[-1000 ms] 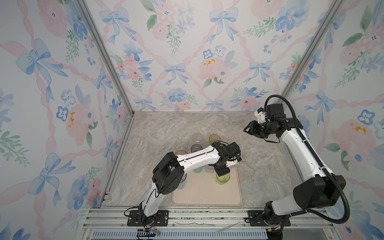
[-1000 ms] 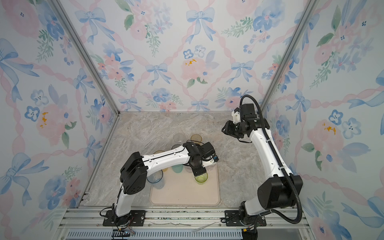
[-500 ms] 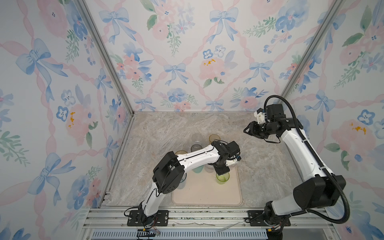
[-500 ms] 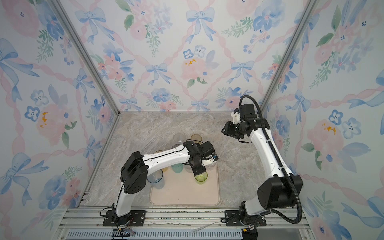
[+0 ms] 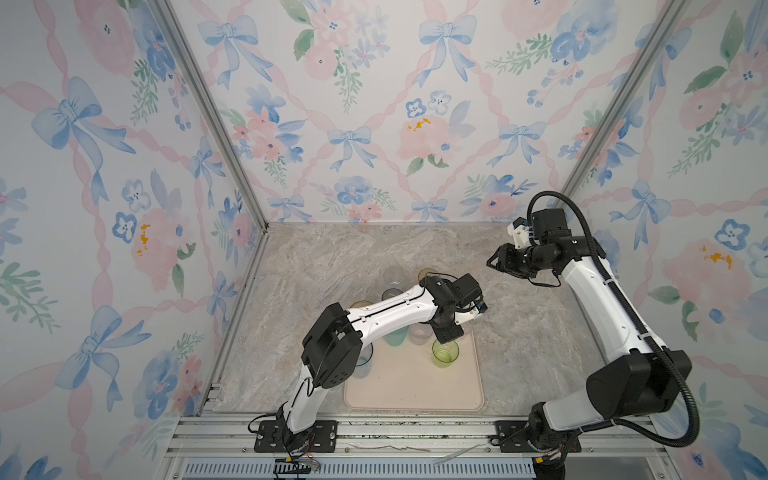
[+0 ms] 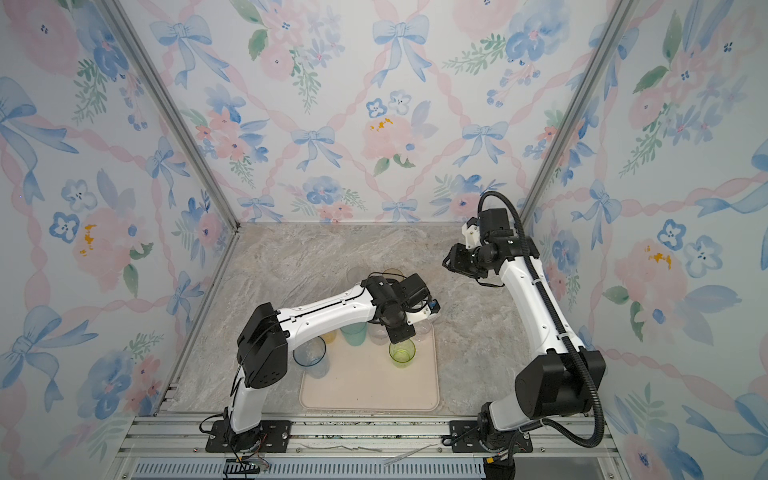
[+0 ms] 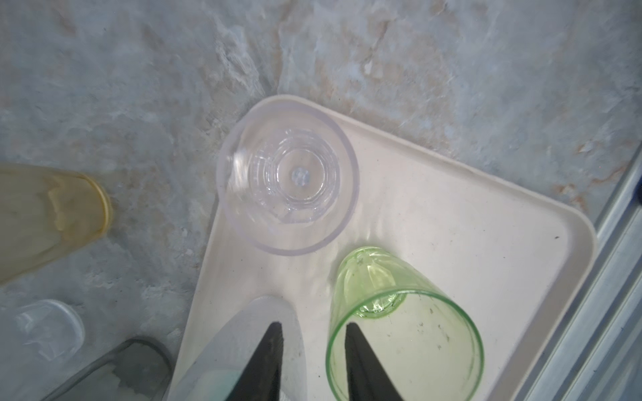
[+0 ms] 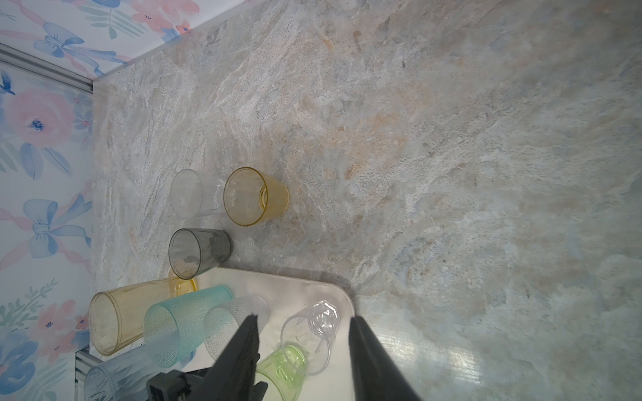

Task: Place the glasses into the tray
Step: Place the glass on the tray, then pick up the glass from the center of the table.

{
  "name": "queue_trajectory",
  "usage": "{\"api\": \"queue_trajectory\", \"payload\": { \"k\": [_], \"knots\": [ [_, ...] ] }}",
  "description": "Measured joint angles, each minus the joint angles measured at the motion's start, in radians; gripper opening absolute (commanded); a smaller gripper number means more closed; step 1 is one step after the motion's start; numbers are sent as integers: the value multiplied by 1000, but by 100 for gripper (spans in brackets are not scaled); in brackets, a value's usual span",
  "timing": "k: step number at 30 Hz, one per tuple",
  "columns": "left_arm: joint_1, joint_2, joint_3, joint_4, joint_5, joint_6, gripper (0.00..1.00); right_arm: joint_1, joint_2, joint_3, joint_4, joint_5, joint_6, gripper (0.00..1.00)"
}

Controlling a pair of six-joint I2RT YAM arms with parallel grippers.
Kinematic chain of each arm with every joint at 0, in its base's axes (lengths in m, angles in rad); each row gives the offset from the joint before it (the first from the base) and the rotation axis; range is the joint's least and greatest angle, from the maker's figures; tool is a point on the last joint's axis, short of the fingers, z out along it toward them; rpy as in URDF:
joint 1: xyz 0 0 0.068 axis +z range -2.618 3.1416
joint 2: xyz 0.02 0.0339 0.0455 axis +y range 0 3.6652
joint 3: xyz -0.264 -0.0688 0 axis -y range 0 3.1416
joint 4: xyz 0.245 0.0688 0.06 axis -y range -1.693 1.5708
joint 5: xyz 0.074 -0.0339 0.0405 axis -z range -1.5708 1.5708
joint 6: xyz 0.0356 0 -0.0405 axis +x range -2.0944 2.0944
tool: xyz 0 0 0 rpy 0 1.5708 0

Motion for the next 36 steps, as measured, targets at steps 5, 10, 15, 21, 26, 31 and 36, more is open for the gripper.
{"api": "queue_trajectory", "payload": {
  "k": [5, 10, 15, 21, 26, 31, 36],
  "knots": [
    [20, -70, 41, 10, 15, 0, 33, 1, 0, 0, 0, 0, 0, 46],
    [81, -127, 92, 23, 31, -15, 32, 20, 13, 2, -16, 4, -11, 45],
    [180, -150, 161, 25, 17, -82, 31, 79, 64, 38, -56, 23, -29, 44],
    [334, -173, 206, 34, -45, -208, 30, 164, 116, 128, -109, 61, -52, 39],
    [454, -189, 206, 43, -88, -299, 30, 243, 178, 223, -134, 80, -64, 36],
    [549, -203, 180, 65, -94, -351, 30, 337, 299, 329, -160, 91, -68, 37],
    [620, -221, 101, 108, -71, -378, 31, 415, 449, 473, -191, 87, -79, 38]
  ]
}}
